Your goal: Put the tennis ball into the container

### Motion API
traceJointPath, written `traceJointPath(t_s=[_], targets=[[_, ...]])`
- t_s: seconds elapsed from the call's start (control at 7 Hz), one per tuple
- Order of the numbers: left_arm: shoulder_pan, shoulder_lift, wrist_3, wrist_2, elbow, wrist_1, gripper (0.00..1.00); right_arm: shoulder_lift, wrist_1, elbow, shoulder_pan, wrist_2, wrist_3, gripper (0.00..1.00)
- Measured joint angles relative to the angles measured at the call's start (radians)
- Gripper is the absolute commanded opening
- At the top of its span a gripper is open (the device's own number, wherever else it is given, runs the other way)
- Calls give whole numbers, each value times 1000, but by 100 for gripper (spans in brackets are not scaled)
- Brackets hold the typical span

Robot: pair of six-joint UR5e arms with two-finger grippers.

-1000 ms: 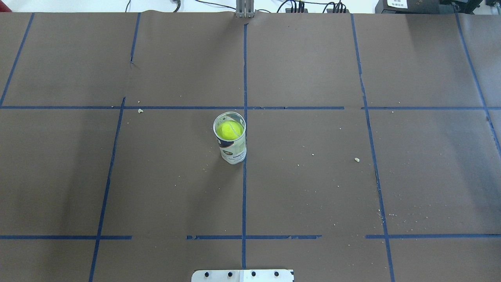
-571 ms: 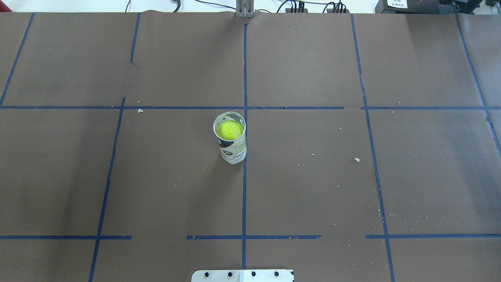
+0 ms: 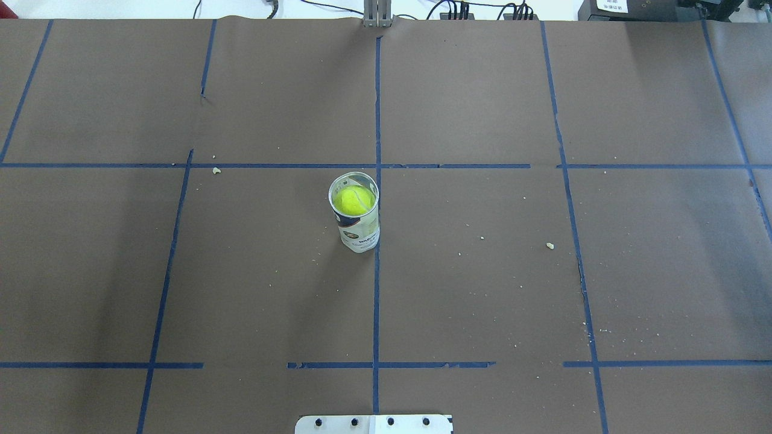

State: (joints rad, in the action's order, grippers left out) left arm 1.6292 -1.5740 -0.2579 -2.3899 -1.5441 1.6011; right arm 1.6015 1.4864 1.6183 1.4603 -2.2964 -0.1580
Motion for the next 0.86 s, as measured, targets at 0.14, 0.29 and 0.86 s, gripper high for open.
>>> traceJointPath(t_s=[0.14, 0.29, 0.86], targets=[[1, 2, 0, 0, 0, -3, 100, 0, 0, 0, 0, 0, 0, 100], [1, 4, 0, 0, 0, -14, 100, 0, 0, 0, 0, 0, 0, 100], [4, 0, 3, 0, -38, -189, 100, 0, 0, 0, 0, 0, 0, 100]])
